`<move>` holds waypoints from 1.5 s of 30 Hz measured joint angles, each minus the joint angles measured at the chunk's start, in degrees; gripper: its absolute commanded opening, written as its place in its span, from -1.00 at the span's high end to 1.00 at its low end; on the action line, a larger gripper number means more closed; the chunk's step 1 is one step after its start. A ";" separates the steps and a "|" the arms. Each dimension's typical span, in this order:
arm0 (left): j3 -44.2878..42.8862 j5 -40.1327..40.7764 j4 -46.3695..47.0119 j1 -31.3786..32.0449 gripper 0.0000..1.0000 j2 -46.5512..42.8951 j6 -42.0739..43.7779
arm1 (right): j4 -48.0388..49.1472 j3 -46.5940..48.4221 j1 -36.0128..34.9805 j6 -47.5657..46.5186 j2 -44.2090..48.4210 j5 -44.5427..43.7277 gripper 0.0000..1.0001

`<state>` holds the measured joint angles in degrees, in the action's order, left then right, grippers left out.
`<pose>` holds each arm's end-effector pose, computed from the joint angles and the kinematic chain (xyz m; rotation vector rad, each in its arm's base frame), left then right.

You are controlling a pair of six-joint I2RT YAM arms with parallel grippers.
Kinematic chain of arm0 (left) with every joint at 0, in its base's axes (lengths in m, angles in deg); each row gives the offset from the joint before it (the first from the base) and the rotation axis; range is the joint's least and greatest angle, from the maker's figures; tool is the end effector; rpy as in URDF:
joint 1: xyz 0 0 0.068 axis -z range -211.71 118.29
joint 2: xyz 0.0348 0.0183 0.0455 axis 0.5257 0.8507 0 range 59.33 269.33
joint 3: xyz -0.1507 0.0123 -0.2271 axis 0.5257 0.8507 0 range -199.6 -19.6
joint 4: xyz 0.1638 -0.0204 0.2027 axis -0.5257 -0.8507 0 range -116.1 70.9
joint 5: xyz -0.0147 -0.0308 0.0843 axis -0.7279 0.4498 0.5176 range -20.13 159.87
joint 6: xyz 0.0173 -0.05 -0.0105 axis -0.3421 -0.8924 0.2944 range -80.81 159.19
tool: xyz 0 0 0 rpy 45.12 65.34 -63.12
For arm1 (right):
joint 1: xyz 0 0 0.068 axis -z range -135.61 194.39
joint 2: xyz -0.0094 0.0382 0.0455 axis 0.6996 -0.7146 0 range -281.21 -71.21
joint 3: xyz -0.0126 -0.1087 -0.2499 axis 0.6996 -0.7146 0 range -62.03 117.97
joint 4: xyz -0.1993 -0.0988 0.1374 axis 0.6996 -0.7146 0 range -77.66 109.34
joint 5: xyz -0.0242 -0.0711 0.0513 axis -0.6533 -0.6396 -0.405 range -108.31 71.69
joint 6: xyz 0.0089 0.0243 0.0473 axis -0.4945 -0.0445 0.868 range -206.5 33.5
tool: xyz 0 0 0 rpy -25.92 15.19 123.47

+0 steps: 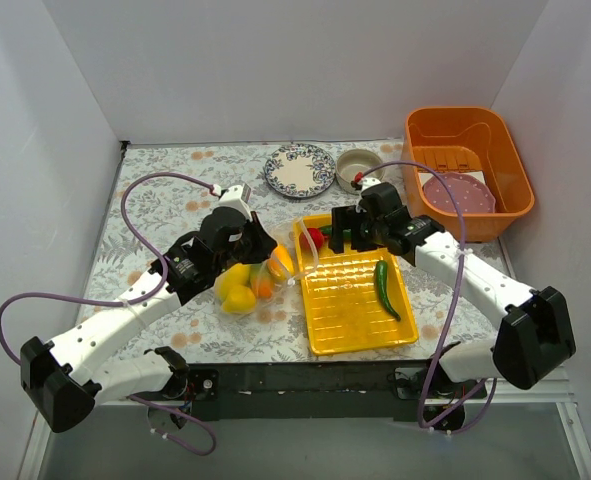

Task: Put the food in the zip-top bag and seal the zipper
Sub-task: Place the fake fruit in the zipper food storage bag, then pick up the fake fruit from the bin.

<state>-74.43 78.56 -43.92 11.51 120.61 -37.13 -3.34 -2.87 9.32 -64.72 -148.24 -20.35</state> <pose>0.1760 -0.1582 0.3204 -0.7503 2.1797 -1.0316 0.2427 0.1688 0.2814 -0.2501 2.3108 0.4730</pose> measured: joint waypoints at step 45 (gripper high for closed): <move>1.31 7.69 -3.04 0.00 0.99 -4.31 -3.61 | 6.10 19.06 5.38 5.22 -33.51 19.39 -0.45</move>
<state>-73.12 86.25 -46.96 11.51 116.30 -40.73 2.76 16.19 14.70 -59.50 -181.75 -0.96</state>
